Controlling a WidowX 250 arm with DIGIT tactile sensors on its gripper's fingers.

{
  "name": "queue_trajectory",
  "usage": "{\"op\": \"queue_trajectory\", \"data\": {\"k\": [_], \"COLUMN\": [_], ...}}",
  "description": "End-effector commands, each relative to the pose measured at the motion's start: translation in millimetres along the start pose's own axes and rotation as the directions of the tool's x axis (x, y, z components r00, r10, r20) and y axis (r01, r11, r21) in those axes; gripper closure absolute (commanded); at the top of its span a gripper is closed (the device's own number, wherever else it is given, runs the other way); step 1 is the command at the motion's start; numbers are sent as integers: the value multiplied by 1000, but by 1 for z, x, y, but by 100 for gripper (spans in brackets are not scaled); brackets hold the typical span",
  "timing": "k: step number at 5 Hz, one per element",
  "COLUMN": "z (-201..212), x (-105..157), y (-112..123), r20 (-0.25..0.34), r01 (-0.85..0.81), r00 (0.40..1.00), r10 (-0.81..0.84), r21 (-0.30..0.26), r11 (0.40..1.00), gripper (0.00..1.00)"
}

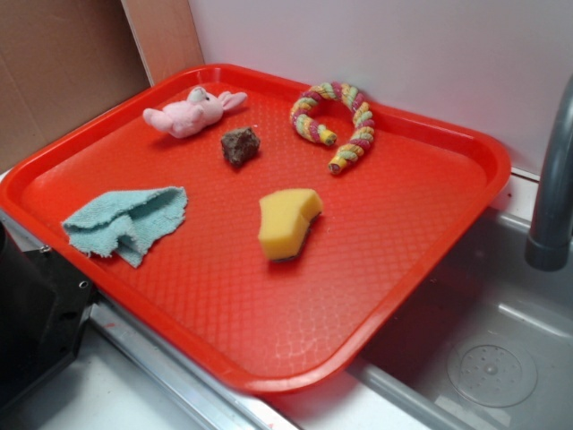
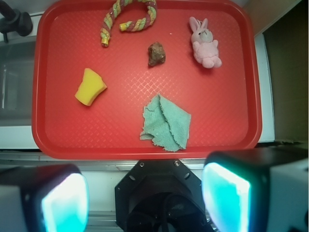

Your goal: Grab the pink bunny.

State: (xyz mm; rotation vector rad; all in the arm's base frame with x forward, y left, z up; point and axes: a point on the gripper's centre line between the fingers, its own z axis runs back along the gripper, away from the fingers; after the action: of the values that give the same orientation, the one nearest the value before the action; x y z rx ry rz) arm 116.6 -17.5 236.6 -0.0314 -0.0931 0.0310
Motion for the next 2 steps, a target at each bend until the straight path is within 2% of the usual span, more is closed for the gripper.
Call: {"op": "queue_trajectory", "data": {"k": [1,2], "z": [0,-5], "x": [0,9], "y": [0,9], "r20": [0,50], "r01": [0,-24], "r00": [1000,998], "r10": [0,23], "r21": [0,10], "r11": [1000,1000], "gripper": [0,0]}}
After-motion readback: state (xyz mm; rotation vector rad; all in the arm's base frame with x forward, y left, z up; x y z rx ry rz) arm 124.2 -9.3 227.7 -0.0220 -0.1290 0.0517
